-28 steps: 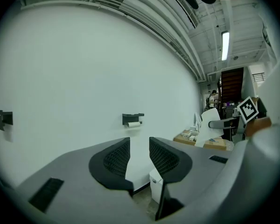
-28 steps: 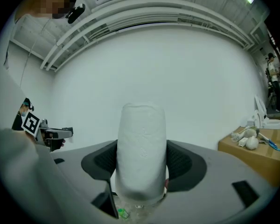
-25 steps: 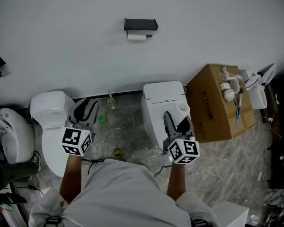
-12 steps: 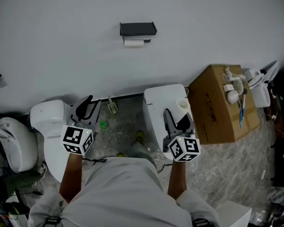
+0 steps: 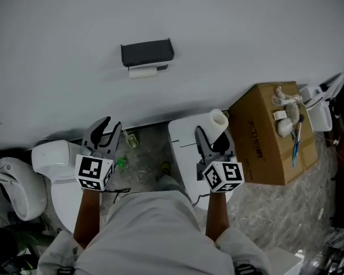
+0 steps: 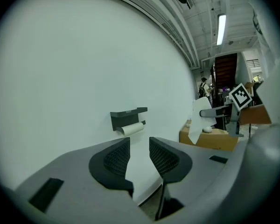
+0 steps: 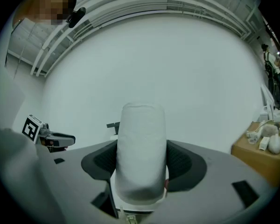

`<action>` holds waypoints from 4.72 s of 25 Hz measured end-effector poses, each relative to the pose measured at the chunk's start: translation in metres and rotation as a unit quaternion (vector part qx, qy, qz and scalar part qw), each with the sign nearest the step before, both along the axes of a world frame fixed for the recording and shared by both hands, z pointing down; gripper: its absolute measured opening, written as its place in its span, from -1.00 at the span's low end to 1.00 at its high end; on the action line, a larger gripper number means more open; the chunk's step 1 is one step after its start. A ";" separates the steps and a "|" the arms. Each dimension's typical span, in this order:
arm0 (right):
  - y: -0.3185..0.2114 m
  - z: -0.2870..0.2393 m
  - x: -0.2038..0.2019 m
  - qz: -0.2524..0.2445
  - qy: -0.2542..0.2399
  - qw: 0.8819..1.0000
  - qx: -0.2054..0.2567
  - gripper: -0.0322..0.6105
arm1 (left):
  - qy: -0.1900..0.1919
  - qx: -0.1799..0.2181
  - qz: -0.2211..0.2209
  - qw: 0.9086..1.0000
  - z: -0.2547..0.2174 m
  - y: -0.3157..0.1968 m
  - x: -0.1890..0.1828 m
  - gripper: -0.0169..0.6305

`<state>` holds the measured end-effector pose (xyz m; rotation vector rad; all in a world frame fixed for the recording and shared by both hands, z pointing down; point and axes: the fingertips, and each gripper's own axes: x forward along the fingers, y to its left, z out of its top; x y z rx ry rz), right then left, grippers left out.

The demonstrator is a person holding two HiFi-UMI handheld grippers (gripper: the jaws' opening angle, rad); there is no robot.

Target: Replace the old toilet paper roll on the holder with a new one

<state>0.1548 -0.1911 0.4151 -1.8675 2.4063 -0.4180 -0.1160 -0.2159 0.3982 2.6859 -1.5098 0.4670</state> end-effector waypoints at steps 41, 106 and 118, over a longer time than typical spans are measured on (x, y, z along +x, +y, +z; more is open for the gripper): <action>-0.171 0.025 0.068 -0.047 -0.020 0.998 -0.030 0.04 | -0.378 0.073 0.023 0.923 0.041 -0.174 0.090 -0.41; -0.057 0.046 0.212 0.146 -0.095 0.984 -0.040 0.04 | -0.239 0.099 0.142 0.956 0.058 -0.151 0.249 -0.34; -0.079 0.024 0.191 0.103 -0.177 0.979 -0.013 0.04 | -0.166 0.110 0.057 0.978 0.023 -0.129 0.190 -0.34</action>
